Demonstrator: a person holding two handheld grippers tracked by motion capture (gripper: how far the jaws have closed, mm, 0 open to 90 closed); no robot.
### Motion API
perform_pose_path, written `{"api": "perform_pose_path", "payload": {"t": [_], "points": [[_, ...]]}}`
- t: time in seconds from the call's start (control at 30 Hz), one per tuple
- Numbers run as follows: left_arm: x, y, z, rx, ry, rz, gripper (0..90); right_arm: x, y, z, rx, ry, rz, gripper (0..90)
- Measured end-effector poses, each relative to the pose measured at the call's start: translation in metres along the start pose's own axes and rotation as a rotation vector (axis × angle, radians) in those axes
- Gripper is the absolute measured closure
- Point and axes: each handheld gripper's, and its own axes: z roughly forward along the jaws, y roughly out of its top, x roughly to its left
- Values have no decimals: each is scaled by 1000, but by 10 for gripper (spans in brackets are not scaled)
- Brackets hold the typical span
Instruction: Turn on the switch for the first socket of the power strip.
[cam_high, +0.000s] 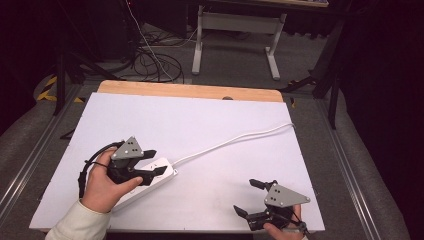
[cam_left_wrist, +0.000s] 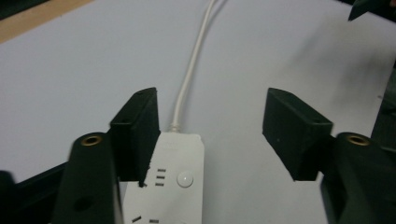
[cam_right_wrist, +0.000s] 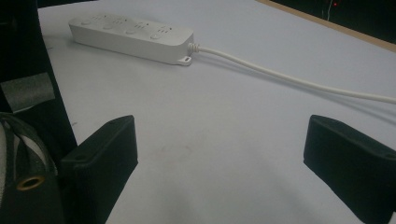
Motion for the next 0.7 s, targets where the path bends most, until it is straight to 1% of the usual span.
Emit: {"api": "perform_pose_path", "payload": {"t": [0.1, 0.13, 0.23, 0.3, 0.37, 0.43, 0.5, 0.57, 0.63, 0.7], "points": [[0, 0, -8, -59, 12, 2, 273, 0, 0, 0, 0, -1, -1, 106], [0, -1, -11, -72, 10, 1, 247, 0, 0, 0, 2, -4, -3, 106], [-1, -2, -21, -103, 18, 5, 197, 0, 0, -1, -1, -7, -1, 105], [-1, -3, -27, -123, 15, 7, 183, -1, 0, -1, -2, -8, -3, 105], [-1, -4, -33, -158, 14, 8, 162, -1, 0, -1, -3, -9, -1, 105], [0, -5, -39, -177, 16, 28, 152, -1, 0, -2, -5, -10, -1, 105], [0, -8, -44, -177, 25, 64, 136, -1, 0, -3, -12, -12, -5, 105], [0, -13, -47, -182, 26, 76, 129, -1, 0, -3, -17, -16, -2, 105], [2, -21, -49, -188, 19, 80, 125, -1, 0, -4, -14, -18, 1, 105], [3, -29, -52, -196, 40, 85, 118, -1, 0, -3, -16, -17, -1, 106]]}}
